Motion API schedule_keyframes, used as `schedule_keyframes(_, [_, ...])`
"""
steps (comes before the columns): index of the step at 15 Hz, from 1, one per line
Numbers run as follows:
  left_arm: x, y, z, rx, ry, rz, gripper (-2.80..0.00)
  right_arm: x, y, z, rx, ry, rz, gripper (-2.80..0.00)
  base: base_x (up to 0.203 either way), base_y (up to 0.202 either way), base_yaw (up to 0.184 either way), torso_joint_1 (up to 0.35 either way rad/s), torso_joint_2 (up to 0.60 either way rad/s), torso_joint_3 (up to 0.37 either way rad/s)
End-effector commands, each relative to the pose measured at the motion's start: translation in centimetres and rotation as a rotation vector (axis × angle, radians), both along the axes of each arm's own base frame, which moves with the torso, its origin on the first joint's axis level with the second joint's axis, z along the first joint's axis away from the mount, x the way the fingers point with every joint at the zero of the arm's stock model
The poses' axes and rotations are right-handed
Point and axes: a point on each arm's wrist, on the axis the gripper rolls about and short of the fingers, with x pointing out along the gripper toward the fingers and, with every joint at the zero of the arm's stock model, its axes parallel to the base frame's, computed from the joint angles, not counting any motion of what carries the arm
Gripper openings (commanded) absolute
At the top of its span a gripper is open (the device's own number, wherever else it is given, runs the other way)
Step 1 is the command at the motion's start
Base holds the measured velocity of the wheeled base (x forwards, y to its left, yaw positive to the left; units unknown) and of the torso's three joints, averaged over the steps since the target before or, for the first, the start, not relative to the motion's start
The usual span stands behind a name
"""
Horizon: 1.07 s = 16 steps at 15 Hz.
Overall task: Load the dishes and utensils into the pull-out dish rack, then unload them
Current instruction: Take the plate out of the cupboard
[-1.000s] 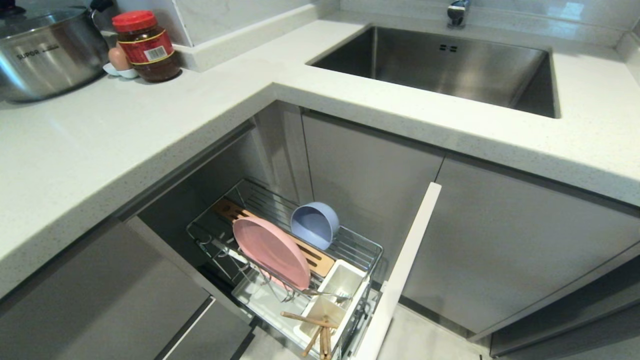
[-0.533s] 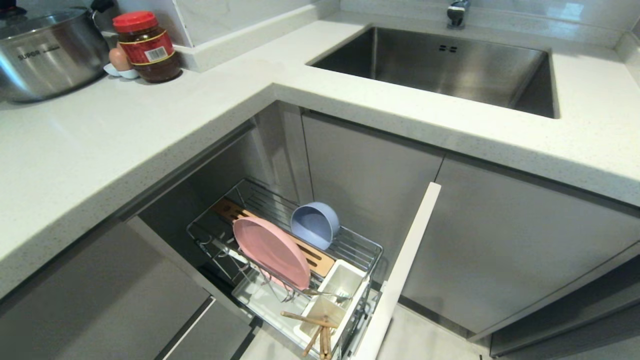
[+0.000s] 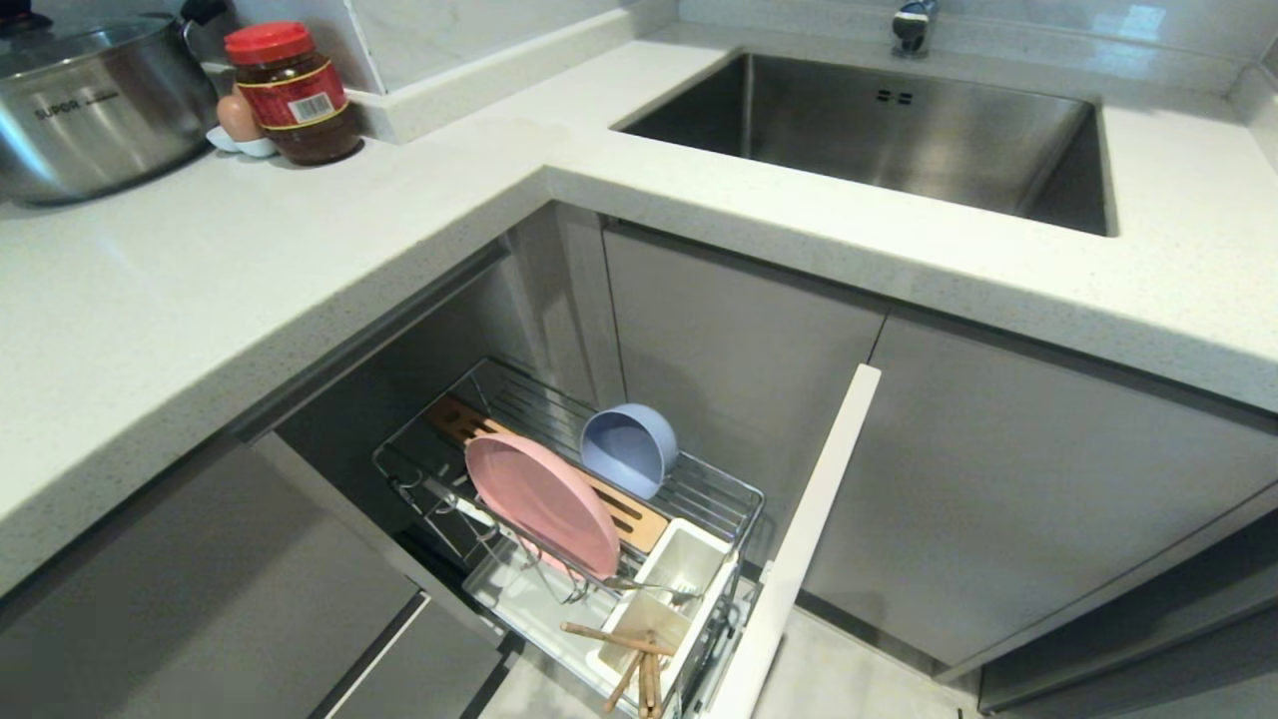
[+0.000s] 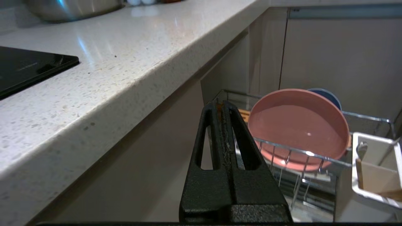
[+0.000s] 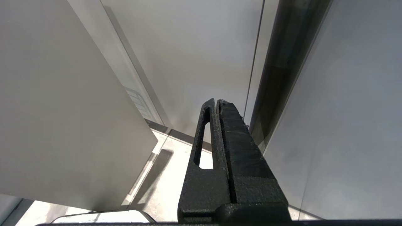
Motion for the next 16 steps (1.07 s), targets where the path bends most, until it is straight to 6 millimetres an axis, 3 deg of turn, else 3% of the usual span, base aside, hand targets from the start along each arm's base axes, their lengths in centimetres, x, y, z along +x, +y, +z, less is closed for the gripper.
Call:
schedule_keyframes(1, [0.8, 0.0, -1.9, 0.004, 0.067, 0.001, -2.80, 0.0, 0.0, 0.0, 0.001, -0.003, 0.000, -2.80, 0.000, 0.000, 0.000, 0.000, 0.00, 0.000])
schedule_keyframes(5, [1.2, 0.0, -4.1, 0.006, 0.290, 0.000, -2.80, 0.0, 0.0, 0.0, 0.001, -0.003, 0.000, -2.80, 0.000, 0.000, 0.000, 0.000, 0.00, 0.000])
schedule_keyframes(8, [1.2, -0.1, -4.8, 0.014, 0.352, -0.034, -2.80, 0.0, 0.0, 0.0, 0.001, -0.003, 0.000, -2.80, 0.000, 0.000, 0.000, 0.000, 0.00, 0.000])
schedule_keyframes(16, [1.2, -0.1, -4.7, -0.063, 0.348, -0.030, -2.80, 0.0, 0.0, 0.0, 0.001, -0.003, 0.000, -2.80, 0.000, 0.000, 0.000, 0.000, 0.00, 0.000])
